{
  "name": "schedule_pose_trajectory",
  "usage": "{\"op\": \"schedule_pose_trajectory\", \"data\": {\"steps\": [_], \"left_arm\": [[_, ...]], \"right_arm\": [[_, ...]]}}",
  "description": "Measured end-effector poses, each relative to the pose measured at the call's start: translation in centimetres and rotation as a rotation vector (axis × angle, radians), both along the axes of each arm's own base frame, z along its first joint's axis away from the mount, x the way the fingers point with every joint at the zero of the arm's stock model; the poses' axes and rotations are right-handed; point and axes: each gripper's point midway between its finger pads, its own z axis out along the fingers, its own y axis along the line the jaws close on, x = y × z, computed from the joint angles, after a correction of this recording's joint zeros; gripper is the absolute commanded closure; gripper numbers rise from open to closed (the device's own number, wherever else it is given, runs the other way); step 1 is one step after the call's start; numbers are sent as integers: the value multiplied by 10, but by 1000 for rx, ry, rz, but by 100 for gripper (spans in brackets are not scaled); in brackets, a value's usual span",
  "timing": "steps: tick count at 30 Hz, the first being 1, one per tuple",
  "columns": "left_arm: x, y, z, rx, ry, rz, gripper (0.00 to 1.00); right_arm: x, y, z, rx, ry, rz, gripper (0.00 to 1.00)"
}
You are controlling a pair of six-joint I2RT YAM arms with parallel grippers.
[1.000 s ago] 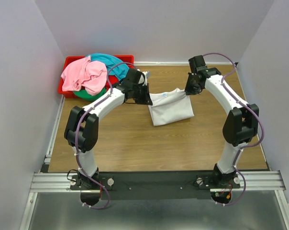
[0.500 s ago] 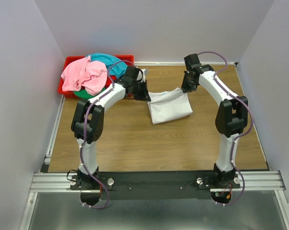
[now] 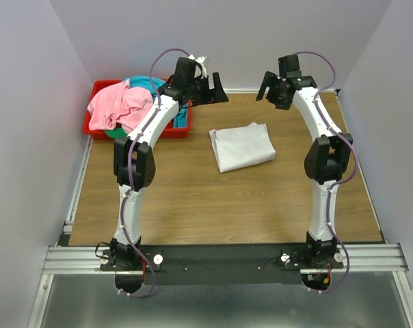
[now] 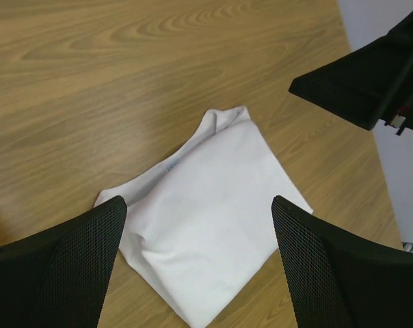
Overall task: Fold and stack the t-shirts
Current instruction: Fold the tshirt, then neatly place the folded tshirt to the corner
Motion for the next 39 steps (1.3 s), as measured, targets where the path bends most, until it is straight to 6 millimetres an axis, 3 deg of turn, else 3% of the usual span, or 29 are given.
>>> {"op": "schedule_pose_trajectory", "data": {"steps": [3, 6, 14, 18, 25, 33, 39], "left_arm": [[-11, 5, 17, -5, -26, 4, 5], [-29, 12, 8, 21, -4, 4, 6], [-94, 21, -96, 134, 229, -26, 6], [-112, 8, -108, 152, 256, -64, 6], [-123, -9, -113, 166, 250, -100, 6], [-125, -10, -139, 200, 289, -107, 6], [-128, -6, -151, 224, 304, -103, 7]], "right_arm": [[-2, 3, 16, 27, -33, 37, 9], [-19, 4, 10, 45, -8, 80, 9], [-85, -11, -47, 83, 159, 132, 9], [-105, -17, -68, 87, 209, 139, 9], [-117, -15, -87, 95, 232, 159, 11], [-144, -19, -106, 93, 272, 157, 12], [-145, -19, -112, 89, 271, 155, 16]]}}
